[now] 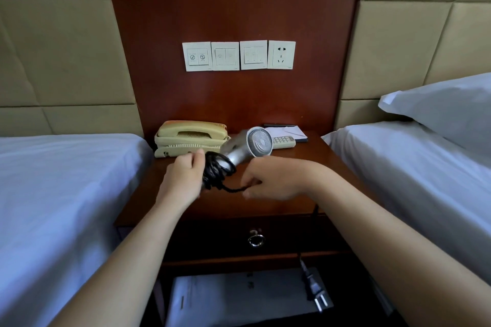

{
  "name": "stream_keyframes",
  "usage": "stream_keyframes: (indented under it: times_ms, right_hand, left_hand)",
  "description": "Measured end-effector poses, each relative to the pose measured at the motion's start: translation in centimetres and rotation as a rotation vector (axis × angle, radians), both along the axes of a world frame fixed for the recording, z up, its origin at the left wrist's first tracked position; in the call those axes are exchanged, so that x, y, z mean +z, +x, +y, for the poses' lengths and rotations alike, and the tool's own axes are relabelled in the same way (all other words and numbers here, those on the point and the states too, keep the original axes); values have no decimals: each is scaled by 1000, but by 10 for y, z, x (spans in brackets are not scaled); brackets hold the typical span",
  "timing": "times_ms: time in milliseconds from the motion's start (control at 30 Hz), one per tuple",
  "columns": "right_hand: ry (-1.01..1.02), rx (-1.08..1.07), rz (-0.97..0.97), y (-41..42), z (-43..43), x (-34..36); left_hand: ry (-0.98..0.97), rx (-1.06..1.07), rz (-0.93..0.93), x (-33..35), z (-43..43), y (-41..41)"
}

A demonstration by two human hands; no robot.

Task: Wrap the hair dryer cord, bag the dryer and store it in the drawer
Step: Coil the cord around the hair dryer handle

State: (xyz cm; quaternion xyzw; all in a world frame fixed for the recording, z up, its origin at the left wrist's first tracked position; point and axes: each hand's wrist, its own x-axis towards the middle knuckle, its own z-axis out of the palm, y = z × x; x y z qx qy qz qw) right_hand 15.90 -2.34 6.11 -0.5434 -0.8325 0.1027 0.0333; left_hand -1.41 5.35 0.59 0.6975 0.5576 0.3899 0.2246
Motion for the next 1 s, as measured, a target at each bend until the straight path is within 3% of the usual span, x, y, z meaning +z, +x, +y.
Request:
stream_keyframes:
  times_ms: [133,367,533,733,1000]
  right_hand:
    - [202,-29,83,-4,-6,17]
    - [303,-49,356,6,2,13]
    - [315,-88,424,17,7,10]
    - [48,-157,465,40,5,13]
    - [-216,-171,686,72,10,3]
  left_hand:
    - [64,-31,247,1,-5,3]
    - [-47,-353,152,7,-20,11]
    - [-173,-661,68,11,-34,18]
    - [-38,-657,251,13,-33,25]
    - [-12,-645,259,18,-36,31]
